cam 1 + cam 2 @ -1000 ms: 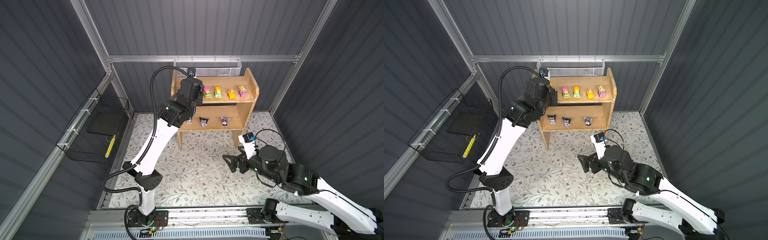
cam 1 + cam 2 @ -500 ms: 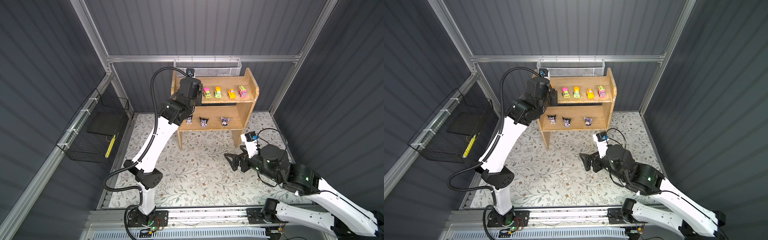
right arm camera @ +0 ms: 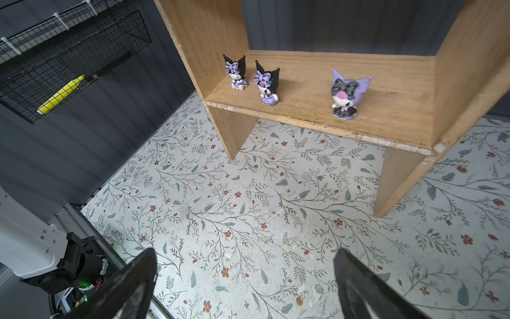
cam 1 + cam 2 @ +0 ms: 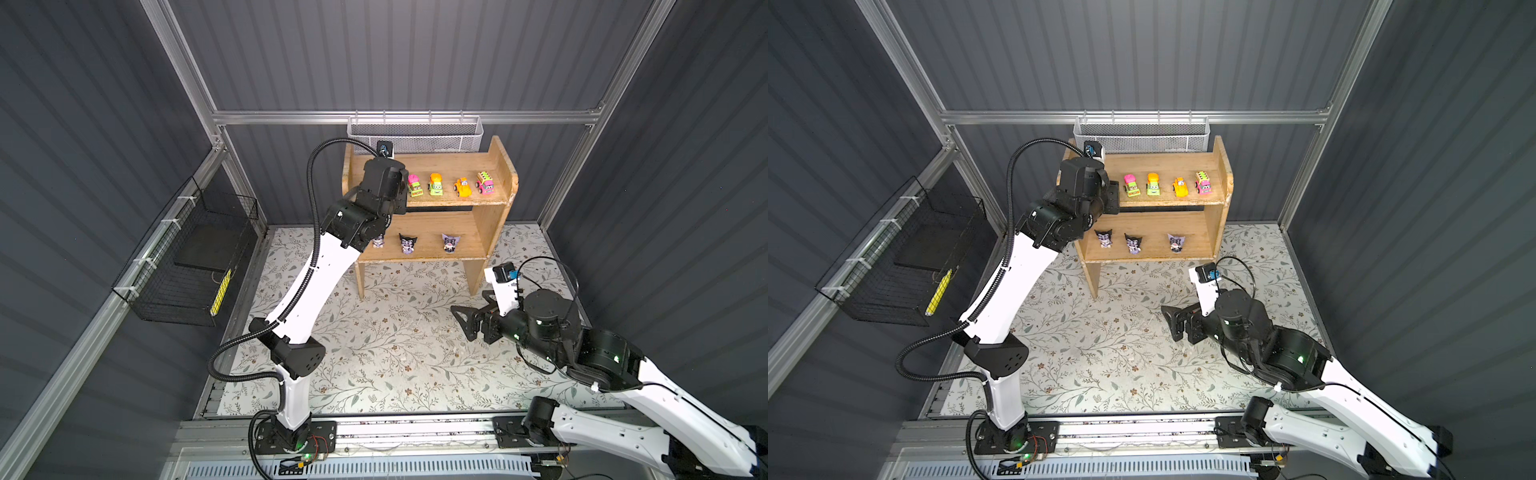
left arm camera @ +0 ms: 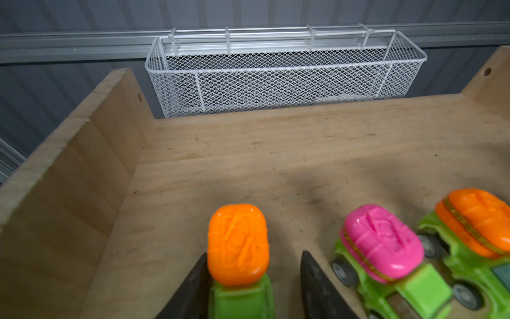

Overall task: Place and organize the plastic toys onto the shelf
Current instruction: 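Lower the orange-and-green car onto the top shelf beside the pink car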

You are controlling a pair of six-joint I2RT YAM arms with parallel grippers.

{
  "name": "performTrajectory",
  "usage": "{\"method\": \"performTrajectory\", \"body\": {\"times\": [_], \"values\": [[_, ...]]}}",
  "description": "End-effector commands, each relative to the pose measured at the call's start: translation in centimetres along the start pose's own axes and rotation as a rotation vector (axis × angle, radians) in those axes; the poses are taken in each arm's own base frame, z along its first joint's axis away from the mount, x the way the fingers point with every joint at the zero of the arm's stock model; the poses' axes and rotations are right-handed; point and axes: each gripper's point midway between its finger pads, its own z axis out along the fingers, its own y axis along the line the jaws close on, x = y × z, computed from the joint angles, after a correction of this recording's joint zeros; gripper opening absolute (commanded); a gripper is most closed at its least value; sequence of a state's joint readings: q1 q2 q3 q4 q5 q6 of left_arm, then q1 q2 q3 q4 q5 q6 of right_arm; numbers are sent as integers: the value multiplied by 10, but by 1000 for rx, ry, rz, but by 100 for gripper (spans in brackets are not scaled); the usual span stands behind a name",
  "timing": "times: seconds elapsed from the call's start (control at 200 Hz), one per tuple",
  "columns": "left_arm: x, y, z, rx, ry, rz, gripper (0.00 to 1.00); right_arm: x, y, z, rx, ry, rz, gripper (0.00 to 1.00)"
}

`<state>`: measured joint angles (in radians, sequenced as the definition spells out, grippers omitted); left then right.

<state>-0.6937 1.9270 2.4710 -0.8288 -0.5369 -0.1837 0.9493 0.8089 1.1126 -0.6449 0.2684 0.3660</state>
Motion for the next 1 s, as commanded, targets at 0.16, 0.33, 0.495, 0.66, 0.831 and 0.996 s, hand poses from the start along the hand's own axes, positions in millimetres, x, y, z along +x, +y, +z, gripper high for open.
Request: {"method": "performTrajectory", "body": {"times": [0.16, 0.33, 0.495, 0.66, 0.831, 0.996], "values": [[-16, 6, -11, 4, -40, -2, 62, 2, -3, 0, 5, 4, 9, 99], [-22, 10, -20, 5, -68, -2, 70, 0, -4, -1, 8, -1, 13, 99], [-31, 13, -30, 12, -90, 3, 79, -2, -4, -3, 9, -6, 16, 99], [-35, 12, -34, 27, -102, 9, 85, -3, -5, -4, 12, -10, 17, 99], [-36, 11, -35, 38, -105, 11, 85, -4, -7, -6, 18, -13, 18, 99], [-28, 10, -30, 30, -85, 25, 85, -3, -10, -7, 38, -11, 11, 99]]}}
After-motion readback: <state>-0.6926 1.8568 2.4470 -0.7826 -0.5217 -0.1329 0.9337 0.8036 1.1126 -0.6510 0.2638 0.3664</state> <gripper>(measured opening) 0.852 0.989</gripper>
